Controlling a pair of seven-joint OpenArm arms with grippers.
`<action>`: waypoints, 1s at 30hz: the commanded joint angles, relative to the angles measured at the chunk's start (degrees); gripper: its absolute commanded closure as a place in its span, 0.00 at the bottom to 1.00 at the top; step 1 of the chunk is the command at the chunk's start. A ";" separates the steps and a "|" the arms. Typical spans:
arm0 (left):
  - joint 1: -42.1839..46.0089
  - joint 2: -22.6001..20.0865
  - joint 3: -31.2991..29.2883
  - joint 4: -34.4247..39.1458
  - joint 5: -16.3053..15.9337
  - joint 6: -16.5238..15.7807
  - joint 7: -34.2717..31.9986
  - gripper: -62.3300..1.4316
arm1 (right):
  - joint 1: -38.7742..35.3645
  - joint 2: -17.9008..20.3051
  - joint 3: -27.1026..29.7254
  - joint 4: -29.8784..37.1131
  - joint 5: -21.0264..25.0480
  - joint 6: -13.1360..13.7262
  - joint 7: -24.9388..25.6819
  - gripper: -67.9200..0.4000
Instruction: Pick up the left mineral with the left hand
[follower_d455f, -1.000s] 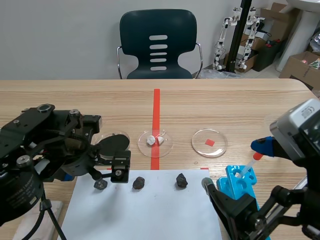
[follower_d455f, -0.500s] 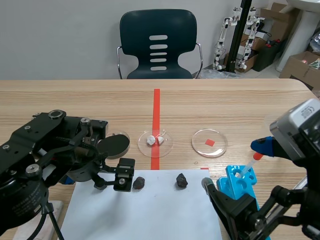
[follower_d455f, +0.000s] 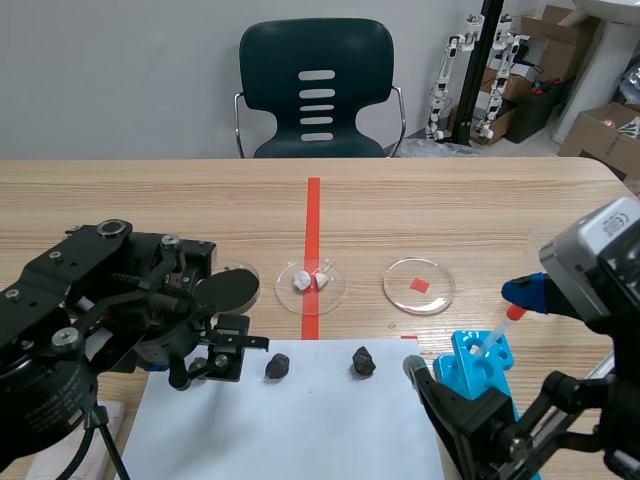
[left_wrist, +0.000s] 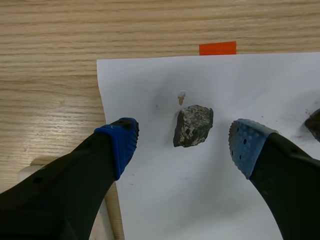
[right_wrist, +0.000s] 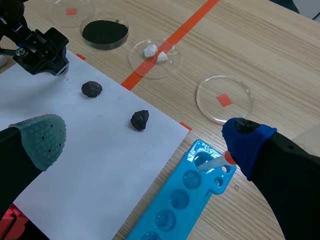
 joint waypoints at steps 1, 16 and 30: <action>-0.15 0.42 -0.09 1.14 0.02 0.31 0.22 0.35 | 0.50 0.26 0.70 1.57 0.63 -0.02 0.70 0.00; -0.15 0.42 -0.09 1.14 0.02 0.98 1.77 0.52 | 0.50 0.26 0.70 1.57 0.63 -0.02 0.70 0.00; -0.94 1.60 -0.11 -2.73 -0.22 2.49 -0.22 0.55 | 0.50 0.26 0.70 1.57 0.63 -0.02 0.70 0.00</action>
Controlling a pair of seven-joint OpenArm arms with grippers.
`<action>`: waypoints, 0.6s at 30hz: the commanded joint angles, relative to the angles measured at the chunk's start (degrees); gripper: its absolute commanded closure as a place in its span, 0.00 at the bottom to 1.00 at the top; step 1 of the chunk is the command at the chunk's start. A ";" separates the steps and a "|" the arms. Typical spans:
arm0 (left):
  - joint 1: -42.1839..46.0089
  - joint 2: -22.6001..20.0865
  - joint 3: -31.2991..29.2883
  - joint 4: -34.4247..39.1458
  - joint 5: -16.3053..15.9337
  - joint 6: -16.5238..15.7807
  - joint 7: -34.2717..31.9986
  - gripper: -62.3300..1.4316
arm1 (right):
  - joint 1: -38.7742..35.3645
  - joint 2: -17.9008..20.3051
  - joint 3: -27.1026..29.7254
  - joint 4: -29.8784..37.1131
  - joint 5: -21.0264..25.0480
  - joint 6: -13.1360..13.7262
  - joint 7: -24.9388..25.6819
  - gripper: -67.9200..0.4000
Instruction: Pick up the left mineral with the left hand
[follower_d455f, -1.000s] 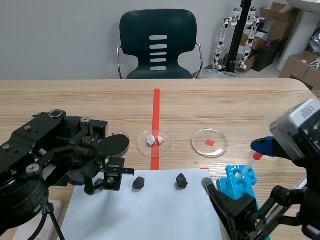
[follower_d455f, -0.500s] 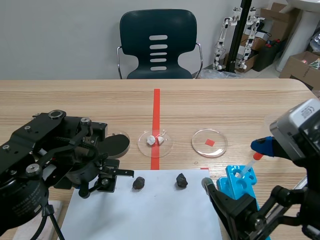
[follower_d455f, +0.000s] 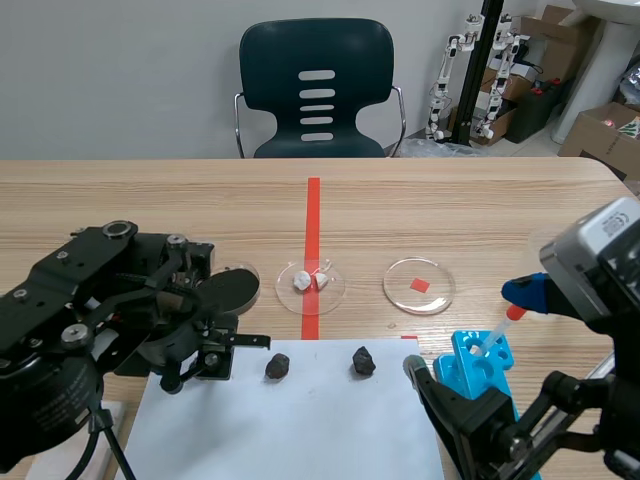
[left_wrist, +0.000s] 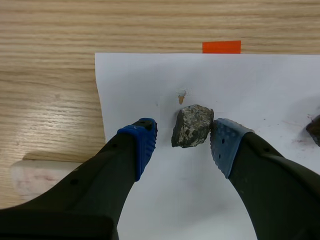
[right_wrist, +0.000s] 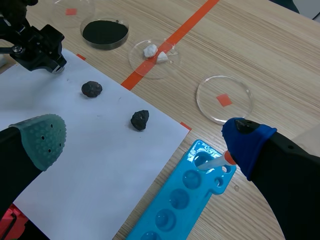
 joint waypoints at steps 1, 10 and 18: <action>-0.74 0.94 -0.11 -1.84 -0.22 0.11 -0.44 0.55 | 0.50 0.26 0.70 1.57 0.63 -0.02 0.70 0.00; -1.16 1.38 -0.11 -3.91 -0.39 0.09 -2.64 0.55 | 0.50 0.26 0.70 1.57 0.63 -0.02 0.70 0.00; -1.31 1.36 -0.11 -3.91 -0.39 0.04 -3.50 0.49 | 0.50 0.26 0.70 1.57 0.63 -0.02 0.70 0.00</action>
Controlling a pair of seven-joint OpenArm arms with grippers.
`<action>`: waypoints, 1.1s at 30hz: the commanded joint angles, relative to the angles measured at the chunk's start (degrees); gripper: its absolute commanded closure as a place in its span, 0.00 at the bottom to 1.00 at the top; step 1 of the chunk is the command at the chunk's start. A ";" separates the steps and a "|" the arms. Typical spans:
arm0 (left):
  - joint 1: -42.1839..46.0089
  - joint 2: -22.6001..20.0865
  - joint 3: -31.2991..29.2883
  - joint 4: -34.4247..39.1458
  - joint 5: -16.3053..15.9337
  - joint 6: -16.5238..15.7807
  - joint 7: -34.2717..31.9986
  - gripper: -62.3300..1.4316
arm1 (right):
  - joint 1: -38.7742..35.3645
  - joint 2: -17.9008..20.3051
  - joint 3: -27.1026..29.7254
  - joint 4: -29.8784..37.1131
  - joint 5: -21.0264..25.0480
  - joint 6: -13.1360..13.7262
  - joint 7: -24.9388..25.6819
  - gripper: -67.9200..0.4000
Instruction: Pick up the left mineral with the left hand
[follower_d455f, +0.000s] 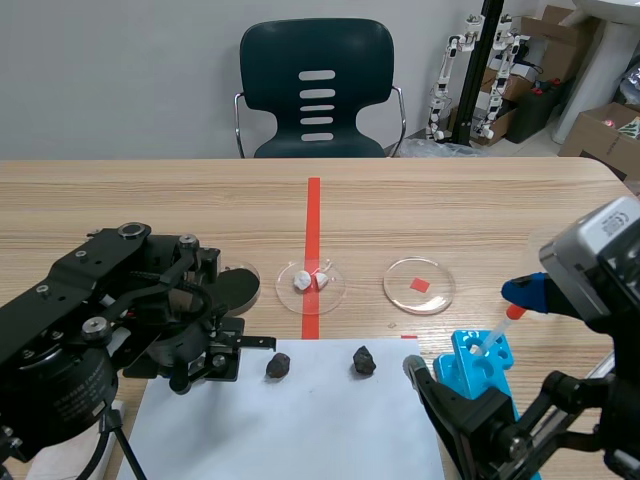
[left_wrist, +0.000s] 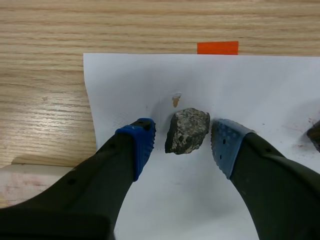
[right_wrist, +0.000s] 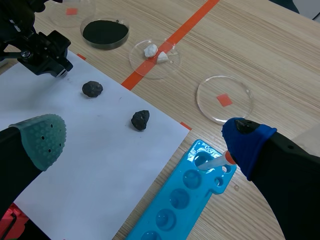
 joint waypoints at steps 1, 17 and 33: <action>0.28 0.20 -0.07 -0.42 -0.02 0.04 -3.23 0.48 | 0.52 0.26 0.70 1.46 0.63 -0.02 0.83 0.00; 0.28 0.33 -0.07 -0.42 -0.02 0.09 -4.02 0.67 | 0.52 0.26 0.70 1.46 0.63 -0.02 0.83 0.00; 0.35 0.28 -0.07 0.52 0.00 0.24 -5.55 0.73 | 0.52 0.26 0.70 1.46 0.63 -0.02 0.83 0.00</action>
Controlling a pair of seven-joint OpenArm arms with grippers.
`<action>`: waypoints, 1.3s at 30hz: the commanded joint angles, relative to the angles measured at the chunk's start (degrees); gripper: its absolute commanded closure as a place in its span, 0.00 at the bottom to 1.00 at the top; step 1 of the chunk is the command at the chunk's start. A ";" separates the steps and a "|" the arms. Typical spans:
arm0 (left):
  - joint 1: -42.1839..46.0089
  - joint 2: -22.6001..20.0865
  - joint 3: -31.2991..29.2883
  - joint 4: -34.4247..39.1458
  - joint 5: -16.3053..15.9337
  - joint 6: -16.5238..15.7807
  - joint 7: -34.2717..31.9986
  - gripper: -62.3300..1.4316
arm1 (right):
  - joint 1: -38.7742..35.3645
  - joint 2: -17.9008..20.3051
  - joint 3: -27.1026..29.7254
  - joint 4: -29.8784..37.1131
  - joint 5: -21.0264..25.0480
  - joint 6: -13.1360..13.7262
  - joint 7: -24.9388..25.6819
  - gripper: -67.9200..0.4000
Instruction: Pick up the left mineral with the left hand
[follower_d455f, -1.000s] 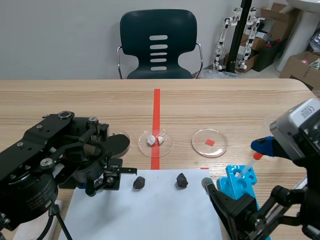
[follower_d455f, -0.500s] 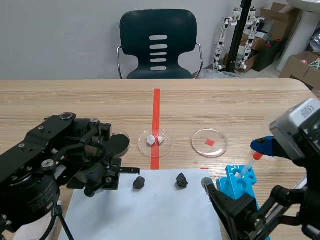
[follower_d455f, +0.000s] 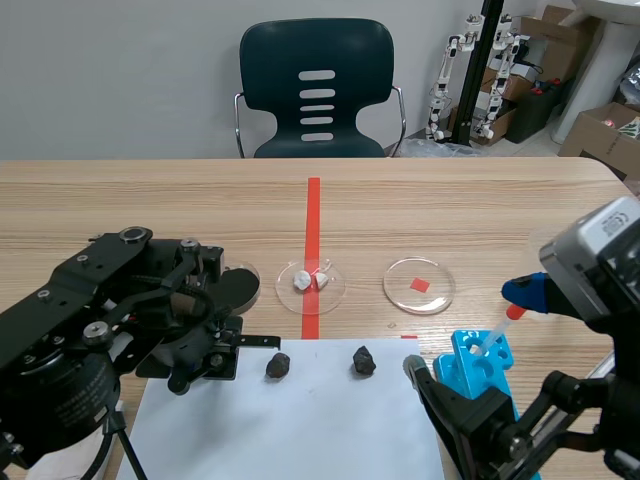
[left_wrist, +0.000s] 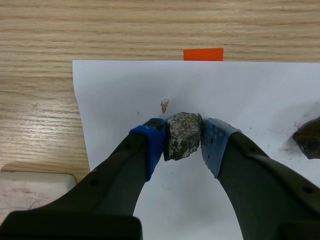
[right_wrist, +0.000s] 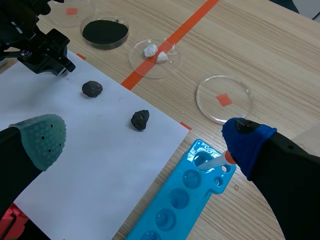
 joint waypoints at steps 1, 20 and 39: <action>-0.26 0.09 -0.07 0.52 0.55 0.24 -2.97 0.73 | 0.52 0.26 0.70 1.46 0.63 -0.02 0.83 0.00; 10.51 -5.40 -0.07 20.74 0.57 0.20 -14.84 0.73 | 0.52 0.26 0.70 1.46 0.63 -0.02 0.83 0.00; 30.25 -19.37 -0.04 47.10 0.35 -8.94 -33.92 0.73 | 0.52 0.26 0.70 1.46 0.63 -0.02 0.83 0.00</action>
